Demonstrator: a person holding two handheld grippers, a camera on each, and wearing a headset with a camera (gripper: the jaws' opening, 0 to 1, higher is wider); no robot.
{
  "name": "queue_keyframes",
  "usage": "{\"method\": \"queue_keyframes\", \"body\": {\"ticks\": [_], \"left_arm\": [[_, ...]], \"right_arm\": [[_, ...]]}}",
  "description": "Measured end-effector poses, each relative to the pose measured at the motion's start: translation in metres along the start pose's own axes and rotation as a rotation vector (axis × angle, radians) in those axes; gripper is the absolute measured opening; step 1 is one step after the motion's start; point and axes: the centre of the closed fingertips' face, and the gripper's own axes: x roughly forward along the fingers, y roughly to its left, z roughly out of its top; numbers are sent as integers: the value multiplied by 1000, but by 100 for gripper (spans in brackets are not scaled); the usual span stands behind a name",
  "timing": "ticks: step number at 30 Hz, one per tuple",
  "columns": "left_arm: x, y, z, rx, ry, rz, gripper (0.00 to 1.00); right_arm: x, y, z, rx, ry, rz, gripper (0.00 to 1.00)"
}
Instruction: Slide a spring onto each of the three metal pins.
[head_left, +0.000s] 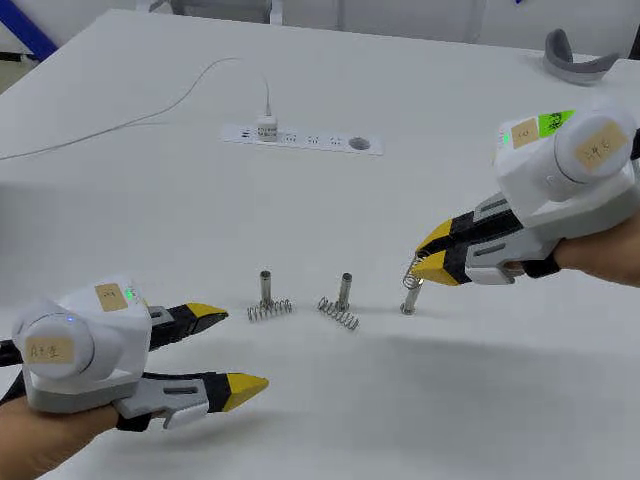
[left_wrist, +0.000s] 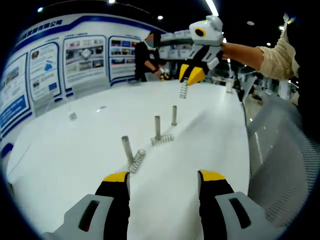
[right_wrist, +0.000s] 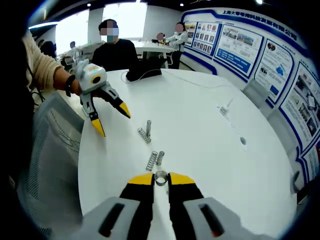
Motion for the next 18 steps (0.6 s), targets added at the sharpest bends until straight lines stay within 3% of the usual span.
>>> {"method": "queue_keyframes", "body": {"ticks": [10, 18], "left_arm": [[-1, 2, -2, -7, 3, 6, 55], [-2, 2, -2, -9, 3, 11, 55]], "right_arm": [[6, -18, -12, 39, 23, -29, 12], [14, -24, -25, 84, 38, -26, 12]]}}
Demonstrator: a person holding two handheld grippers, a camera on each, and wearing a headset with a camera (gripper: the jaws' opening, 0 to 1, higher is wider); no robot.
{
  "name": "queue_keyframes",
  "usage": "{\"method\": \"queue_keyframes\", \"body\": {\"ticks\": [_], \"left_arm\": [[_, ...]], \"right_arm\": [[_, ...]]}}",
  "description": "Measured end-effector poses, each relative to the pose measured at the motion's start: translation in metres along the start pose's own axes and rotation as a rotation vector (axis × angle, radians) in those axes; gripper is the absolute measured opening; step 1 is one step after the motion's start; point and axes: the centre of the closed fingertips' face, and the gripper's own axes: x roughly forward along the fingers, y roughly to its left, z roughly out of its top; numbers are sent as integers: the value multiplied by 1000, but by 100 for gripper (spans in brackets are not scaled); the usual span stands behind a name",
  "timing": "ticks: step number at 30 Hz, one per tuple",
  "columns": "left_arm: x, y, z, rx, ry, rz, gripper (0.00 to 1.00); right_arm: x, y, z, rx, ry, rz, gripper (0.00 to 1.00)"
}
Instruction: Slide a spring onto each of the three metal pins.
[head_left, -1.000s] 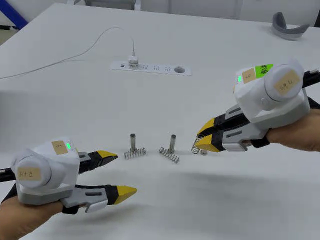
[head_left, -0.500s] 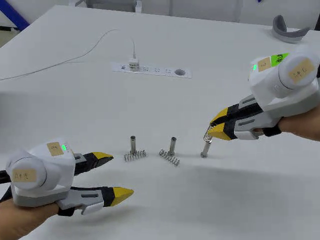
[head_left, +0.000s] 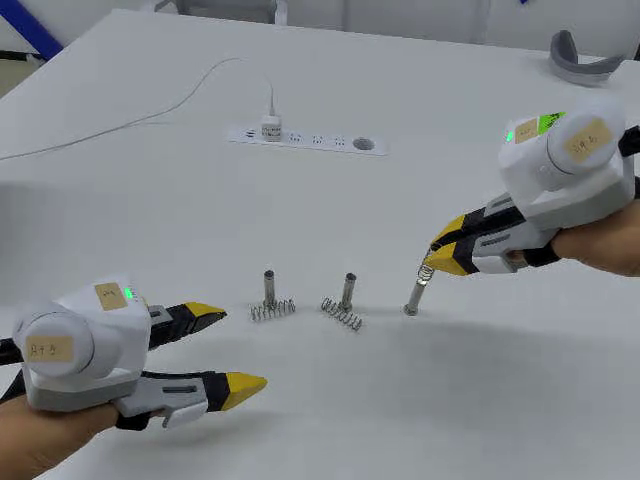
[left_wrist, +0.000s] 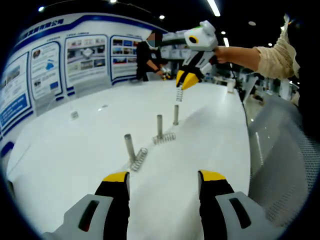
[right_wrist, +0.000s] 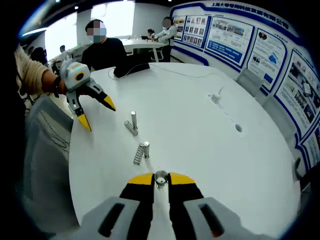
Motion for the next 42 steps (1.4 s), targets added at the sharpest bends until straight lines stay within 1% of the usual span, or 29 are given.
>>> {"method": "queue_keyframes", "body": {"ticks": [7, 20, 32, 42], "left_arm": [[0, -1, 0, -1, 4, 3, 55], [0, -1, -1, -8, 10, 5, 54], [2, -1, -3, -8, 15, 2, 54], [2, 0, -4, -9, 16, 1, 53]], "right_arm": [[5, -4, -4, 17, 3, -1, 12], [14, -6, -11, 35, 13, 10, 12], [28, -4, -23, 68, 17, 16, 12], [36, -3, -28, 78, 21, 10, 12]]}}
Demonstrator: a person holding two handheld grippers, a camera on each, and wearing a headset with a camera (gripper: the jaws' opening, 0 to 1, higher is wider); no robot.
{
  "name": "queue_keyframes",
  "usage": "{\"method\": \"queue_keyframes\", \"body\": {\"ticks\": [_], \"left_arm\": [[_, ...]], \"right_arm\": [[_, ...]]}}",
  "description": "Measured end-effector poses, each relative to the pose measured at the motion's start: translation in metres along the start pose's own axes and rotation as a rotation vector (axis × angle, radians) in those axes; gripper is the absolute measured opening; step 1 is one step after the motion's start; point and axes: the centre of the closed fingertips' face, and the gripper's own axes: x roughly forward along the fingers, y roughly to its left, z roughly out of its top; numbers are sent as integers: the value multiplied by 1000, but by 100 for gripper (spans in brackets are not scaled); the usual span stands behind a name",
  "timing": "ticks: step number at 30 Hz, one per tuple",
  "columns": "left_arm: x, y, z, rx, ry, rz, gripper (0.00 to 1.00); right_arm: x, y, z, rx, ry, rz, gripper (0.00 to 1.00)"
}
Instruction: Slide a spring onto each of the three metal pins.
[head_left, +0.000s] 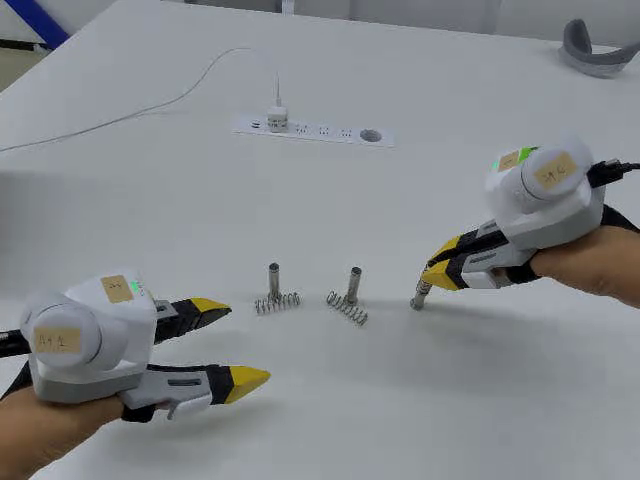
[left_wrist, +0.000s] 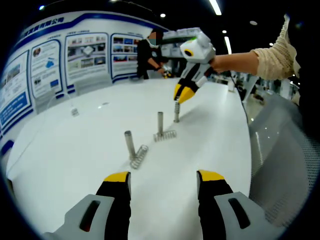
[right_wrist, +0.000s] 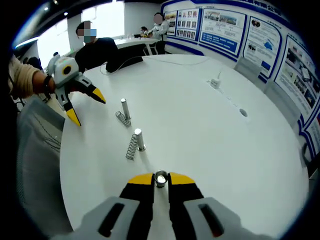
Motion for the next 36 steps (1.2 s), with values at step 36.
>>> {"method": "queue_keyframes", "body": {"ticks": [36], "left_arm": [[-1, 1, -1, 3, -1, 2, 53]], "right_arm": [[18, -2, -16, 21, 20, -23, 12]]}}
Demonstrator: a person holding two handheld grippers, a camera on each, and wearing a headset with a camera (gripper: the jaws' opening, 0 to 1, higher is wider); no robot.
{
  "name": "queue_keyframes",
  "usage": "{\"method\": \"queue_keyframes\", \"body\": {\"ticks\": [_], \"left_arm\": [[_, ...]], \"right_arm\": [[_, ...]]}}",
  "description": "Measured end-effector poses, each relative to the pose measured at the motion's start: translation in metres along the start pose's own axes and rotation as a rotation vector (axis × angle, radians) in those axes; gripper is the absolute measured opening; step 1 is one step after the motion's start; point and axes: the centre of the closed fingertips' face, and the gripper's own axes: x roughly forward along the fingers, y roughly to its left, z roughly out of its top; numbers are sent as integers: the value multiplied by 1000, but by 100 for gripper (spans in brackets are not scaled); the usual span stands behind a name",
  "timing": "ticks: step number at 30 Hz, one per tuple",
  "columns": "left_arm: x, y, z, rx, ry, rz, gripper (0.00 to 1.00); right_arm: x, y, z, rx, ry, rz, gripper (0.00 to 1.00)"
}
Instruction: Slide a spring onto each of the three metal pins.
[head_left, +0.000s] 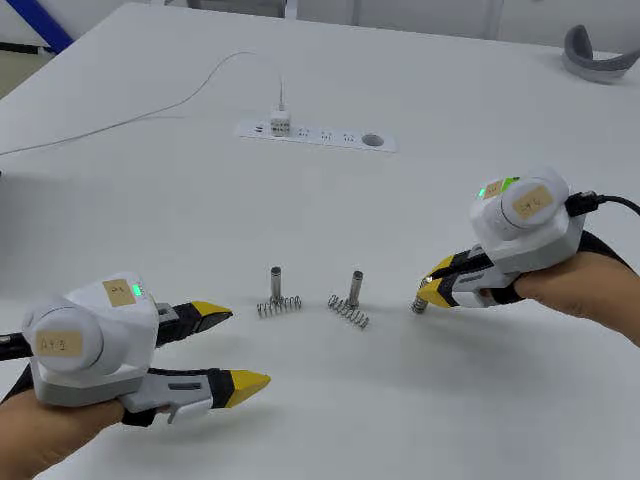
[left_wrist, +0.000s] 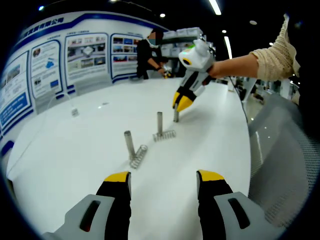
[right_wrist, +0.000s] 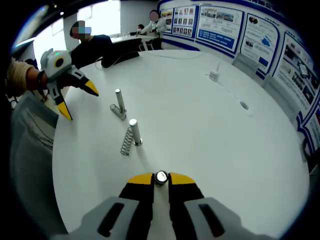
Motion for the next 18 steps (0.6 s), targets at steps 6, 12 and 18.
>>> {"method": "queue_keyframes", "body": {"ticks": [6, 12, 18], "left_arm": [[0, 1, -1, -1, 0, 2, 53], [0, 1, 0, -3, -1, 3, 53], [1, 1, 1, 0, -4, 3, 53]], "right_arm": [[2, 0, -1, -1, 3, 0, 14], [2, 0, -2, 3, 0, -5, 17], [0, 0, -3, 13, -3, -12, 18]]}}
